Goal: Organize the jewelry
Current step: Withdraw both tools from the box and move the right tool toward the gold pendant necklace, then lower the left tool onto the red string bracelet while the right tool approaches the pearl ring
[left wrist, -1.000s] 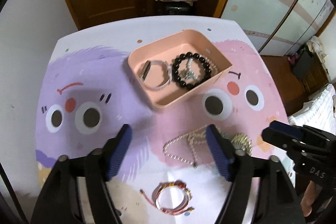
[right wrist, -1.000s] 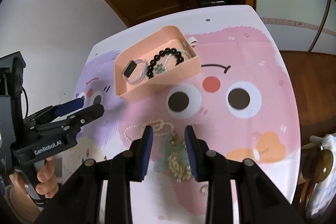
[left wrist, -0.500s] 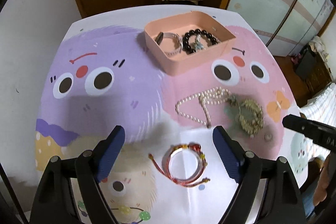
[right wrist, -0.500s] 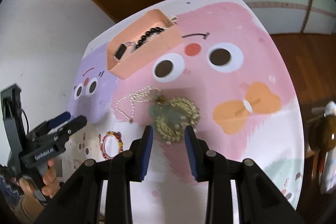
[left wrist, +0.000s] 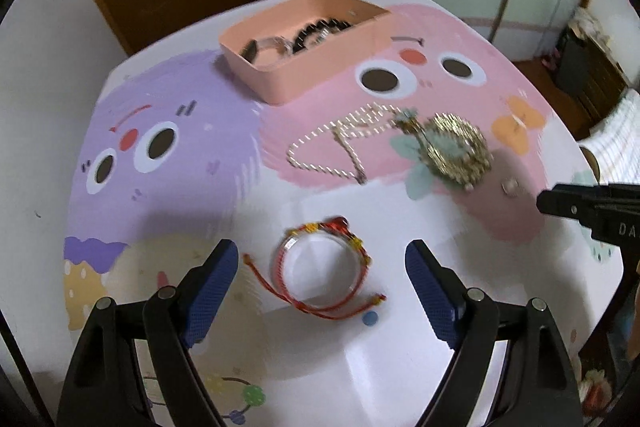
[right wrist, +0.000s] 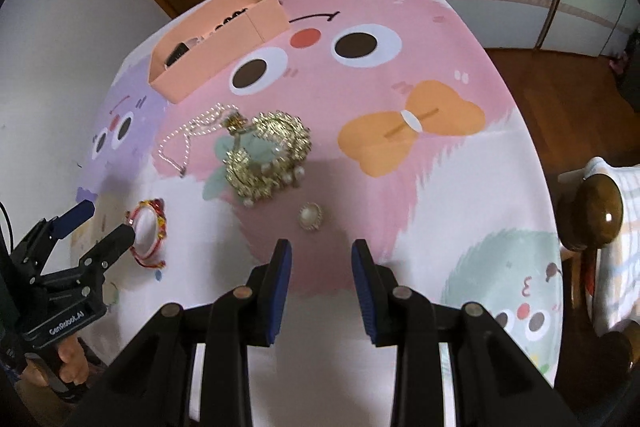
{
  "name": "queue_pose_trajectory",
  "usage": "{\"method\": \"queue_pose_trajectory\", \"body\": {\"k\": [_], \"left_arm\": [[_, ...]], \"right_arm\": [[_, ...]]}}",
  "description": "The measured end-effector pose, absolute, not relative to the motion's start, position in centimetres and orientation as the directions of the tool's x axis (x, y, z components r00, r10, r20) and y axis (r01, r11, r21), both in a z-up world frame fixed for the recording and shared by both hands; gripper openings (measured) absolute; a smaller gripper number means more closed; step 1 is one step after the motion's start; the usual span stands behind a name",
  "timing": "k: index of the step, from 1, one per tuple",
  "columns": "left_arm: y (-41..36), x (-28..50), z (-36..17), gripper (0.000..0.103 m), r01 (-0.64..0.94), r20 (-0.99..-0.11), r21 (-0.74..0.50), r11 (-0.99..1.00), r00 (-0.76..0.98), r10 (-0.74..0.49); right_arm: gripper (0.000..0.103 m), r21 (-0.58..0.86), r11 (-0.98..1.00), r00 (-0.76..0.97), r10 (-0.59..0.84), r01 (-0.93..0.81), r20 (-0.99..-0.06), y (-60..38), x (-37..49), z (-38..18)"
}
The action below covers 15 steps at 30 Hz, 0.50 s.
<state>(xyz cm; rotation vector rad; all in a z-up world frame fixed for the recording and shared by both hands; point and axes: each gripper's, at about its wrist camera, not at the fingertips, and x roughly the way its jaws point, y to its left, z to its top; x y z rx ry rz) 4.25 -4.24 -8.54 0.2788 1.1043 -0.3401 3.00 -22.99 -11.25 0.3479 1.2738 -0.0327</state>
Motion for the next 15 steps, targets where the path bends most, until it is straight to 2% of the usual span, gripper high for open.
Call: {"method": "queue_pose_trajectory", "body": {"k": [7,15], "left_arm": [[-4.6,4.3,-10.3,0.082,0.423,-0.939,0.027,0.906,0.321,-0.122],[-5.0,4.7,-11.4,0.064,0.451,-0.957,0.036,0.892,0.271,-0.098]], "right_arm": [[0.031,0.212,0.955,0.291,0.146,0.210,-0.946,-22.7,2.8,-11.9],[0.031,0.221,0.951,0.287,0.154,0.215,-0.945,-22.7,3.0,-12.2]]}}
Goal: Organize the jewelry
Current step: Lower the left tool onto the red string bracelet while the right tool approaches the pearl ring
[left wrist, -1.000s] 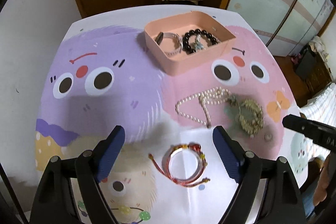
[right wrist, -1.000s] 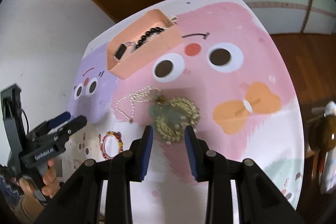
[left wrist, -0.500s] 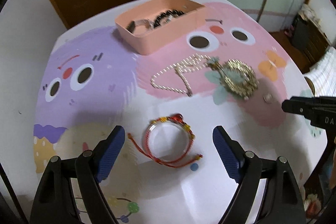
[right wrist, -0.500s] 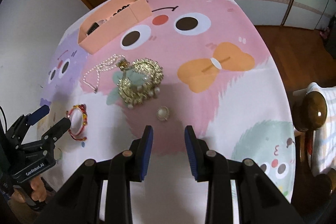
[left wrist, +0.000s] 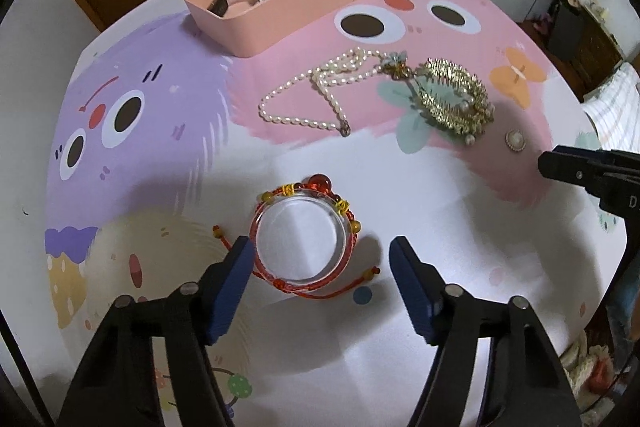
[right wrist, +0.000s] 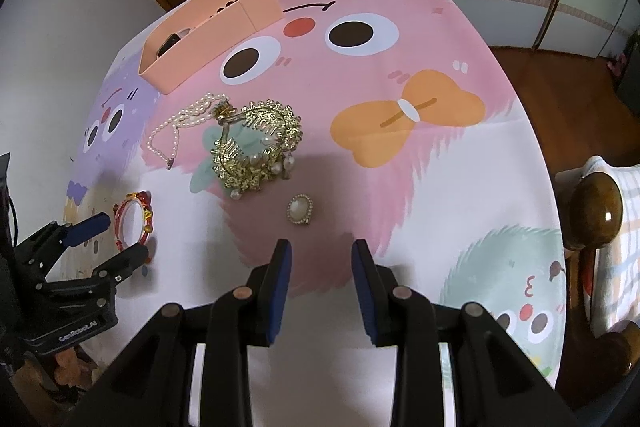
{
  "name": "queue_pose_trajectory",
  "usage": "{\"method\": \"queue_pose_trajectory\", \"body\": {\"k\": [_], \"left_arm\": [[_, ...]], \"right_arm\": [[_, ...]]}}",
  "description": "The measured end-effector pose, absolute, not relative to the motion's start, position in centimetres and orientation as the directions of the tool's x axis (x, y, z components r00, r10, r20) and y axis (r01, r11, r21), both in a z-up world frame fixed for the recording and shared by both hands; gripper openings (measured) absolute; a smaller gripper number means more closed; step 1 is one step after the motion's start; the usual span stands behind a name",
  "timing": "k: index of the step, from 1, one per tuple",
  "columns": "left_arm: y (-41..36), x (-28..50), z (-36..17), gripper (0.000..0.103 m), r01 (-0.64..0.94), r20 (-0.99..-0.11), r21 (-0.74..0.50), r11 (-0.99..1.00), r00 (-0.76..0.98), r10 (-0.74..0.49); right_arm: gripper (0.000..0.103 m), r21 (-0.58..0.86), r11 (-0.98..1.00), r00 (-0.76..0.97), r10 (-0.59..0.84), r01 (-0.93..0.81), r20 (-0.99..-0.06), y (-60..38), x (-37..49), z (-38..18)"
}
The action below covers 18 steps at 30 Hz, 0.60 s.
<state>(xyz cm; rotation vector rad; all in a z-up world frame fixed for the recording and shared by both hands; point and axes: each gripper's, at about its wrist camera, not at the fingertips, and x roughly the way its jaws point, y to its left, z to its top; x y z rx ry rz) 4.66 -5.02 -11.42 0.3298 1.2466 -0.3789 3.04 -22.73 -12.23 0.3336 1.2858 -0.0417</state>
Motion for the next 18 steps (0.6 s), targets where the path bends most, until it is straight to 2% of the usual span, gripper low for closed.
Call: {"method": "queue_pose_trajectory", "body": {"k": [7,15,18], "left_arm": [[-5.3,5.0,-12.3,0.055,0.463,-0.969,0.025,0.886,0.230,-0.093],[-5.0,5.7,-12.3,0.038,0.441,-0.972,0.032,0.897,0.222,-0.074],[-4.8,5.9,-12.3,0.037,0.431,-0.975,0.028,0.902,0.210,-0.070]], "right_arm": [[0.031,0.220,0.952,0.293,0.152,0.215,-0.944,-22.8,2.9,-12.4],[0.031,0.209,0.957,0.295,0.144,0.202,-0.945,-22.5,3.0,-12.4],[0.031,0.207,0.957,0.295,0.142,0.203,-0.945,-22.6,3.0,-12.5]]}}
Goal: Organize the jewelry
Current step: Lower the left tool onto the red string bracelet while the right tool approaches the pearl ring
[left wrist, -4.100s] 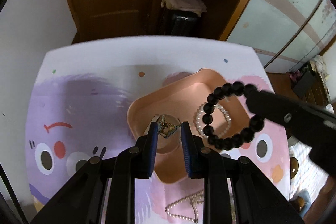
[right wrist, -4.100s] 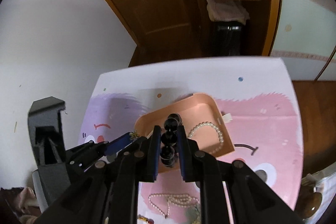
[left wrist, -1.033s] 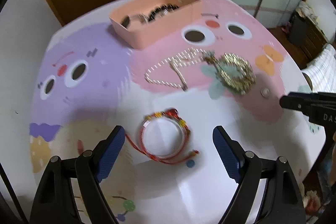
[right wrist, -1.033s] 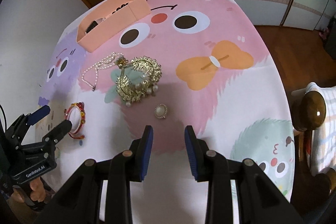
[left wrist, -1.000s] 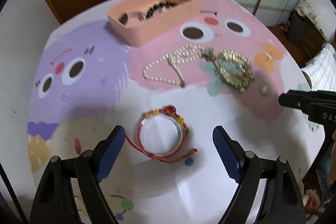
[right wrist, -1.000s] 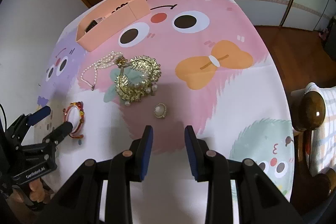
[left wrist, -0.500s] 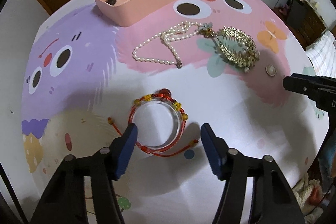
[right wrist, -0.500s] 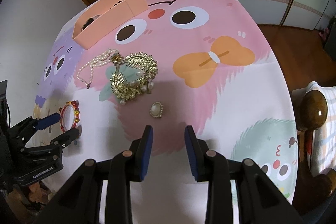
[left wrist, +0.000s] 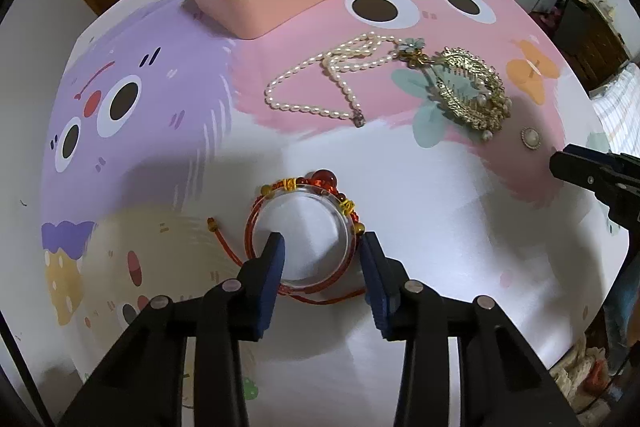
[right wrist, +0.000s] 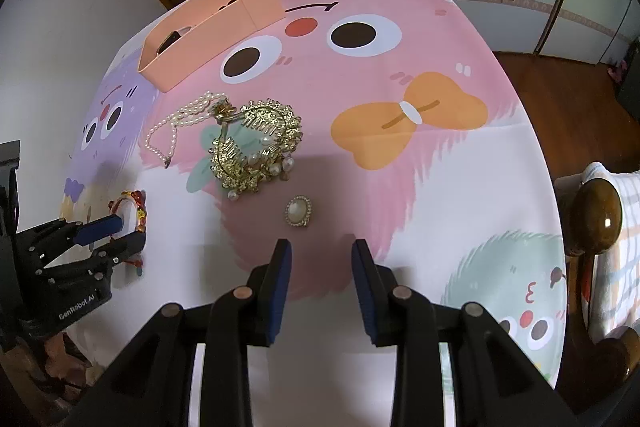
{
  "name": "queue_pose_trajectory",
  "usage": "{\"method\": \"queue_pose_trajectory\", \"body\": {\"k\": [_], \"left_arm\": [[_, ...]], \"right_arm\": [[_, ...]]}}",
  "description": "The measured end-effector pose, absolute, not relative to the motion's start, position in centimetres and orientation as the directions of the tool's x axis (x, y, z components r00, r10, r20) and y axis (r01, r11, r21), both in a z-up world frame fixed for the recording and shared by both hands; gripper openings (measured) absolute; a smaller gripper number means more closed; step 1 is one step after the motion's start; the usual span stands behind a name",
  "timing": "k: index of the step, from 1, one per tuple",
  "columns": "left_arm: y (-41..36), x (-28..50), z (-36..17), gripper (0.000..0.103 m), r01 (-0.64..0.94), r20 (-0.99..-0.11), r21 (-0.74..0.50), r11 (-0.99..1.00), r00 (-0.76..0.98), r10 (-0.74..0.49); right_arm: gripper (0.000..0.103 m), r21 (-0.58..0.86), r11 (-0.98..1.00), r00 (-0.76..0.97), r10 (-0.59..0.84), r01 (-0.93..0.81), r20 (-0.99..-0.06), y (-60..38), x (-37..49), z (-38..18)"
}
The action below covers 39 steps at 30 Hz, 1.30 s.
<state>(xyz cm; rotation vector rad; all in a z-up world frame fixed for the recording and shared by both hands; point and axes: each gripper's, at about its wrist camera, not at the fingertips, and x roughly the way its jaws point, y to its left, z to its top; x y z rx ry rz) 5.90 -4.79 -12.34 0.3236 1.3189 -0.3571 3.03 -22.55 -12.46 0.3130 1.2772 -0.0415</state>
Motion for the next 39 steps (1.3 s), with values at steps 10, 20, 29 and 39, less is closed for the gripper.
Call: {"method": "queue_pose_trajectory", "body": {"k": [10,20,29,39], "left_arm": [[-3.4,7.1,-12.3,0.008,0.373,-0.982,0.000,0.928,0.174,-0.070],[-0.4,8.3,-11.8,0.006,0.293,-0.976,-0.048,0.955,0.188,-0.107],[-0.6,7.7,-11.1,0.006,0.282,-0.970,-0.069,0.957,0.205,-0.131],[0.0,7.7,-11.4,0.006,0.277,-0.968,-0.110,0.955,0.190,-0.166]], "right_arm": [[0.031,0.190,0.966,0.289,0.133,0.176,-0.948,-21.8,3.5,-12.7],[0.031,0.122,0.985,0.303,0.079,0.124,-0.950,-20.6,4.2,-12.8],[0.031,0.159,0.982,0.321,0.119,0.102,-0.940,-21.1,3.9,-12.8],[0.031,0.029,0.999,0.317,0.017,0.034,-0.948,-18.9,4.5,-12.9]]}}
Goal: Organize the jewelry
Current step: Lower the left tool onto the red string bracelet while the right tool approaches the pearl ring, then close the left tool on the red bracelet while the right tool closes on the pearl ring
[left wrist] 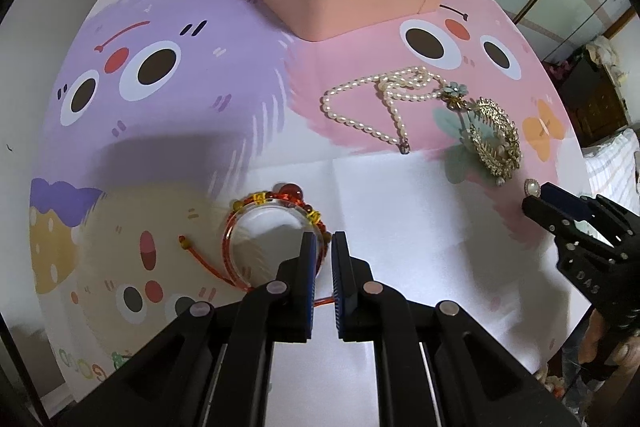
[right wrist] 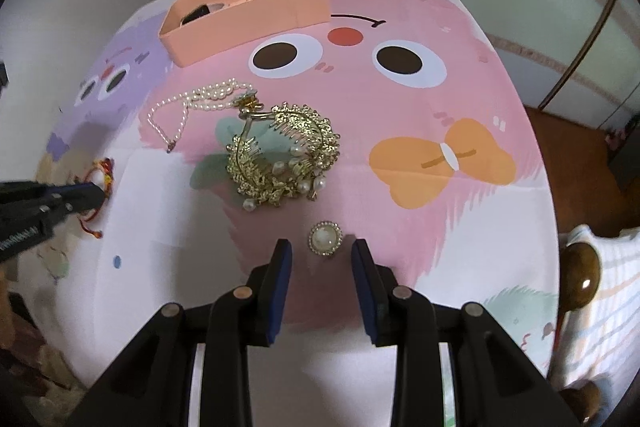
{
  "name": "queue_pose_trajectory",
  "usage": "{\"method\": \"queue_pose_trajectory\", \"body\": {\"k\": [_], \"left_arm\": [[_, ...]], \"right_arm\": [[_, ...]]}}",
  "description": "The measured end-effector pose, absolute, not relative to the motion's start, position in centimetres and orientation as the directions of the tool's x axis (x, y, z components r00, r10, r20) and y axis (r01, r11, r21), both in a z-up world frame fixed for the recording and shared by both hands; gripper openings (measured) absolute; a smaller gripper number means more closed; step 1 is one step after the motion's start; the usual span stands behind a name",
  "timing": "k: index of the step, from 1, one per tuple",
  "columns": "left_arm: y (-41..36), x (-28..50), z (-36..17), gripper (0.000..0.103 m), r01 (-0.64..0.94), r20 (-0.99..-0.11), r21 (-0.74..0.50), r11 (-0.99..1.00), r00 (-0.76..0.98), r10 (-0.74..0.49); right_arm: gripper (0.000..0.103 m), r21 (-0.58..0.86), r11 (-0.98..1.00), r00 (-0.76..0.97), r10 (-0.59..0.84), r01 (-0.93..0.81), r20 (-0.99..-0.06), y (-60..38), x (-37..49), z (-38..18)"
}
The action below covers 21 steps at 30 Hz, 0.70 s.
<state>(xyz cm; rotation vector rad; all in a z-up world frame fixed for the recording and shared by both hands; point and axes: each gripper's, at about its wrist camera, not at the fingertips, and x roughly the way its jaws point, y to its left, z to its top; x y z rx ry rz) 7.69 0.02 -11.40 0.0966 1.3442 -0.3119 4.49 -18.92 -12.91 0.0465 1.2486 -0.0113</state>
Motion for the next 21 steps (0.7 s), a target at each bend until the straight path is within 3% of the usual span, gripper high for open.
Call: {"method": "queue_pose_trajectory", "body": {"k": [4,8,12,21], "left_arm": [[1.0,7.9,-11.4,0.006,0.268,-0.966,-0.140,0.953,0.174,-0.191],[1.8,8.1,-11.6,0.006,0.248,-0.966,-0.174,0.953,0.144,-0.214],[2.1,8.8,-12.3,0.009,0.198,-0.965,-0.225,0.954,0.088,-0.246],[0.7,11.7,-12.7,0.018,0.090,-0.985,-0.164,0.982,0.033,-0.167]], "right_arm": [[0.031,-0.024,1.000,0.317,-0.025,0.007,-0.948,-18.0,5.0,-12.9],[0.017,-0.018,1.000,0.322,-0.013,-0.012,-0.947,-17.8,5.5,-13.0],[0.017,-0.017,1.000,0.321,-0.011,-0.015,-0.947,-17.8,5.6,-13.0],[0.017,0.022,1.000,0.331,0.021,-0.001,-0.943,-18.2,5.3,-12.9]]}}
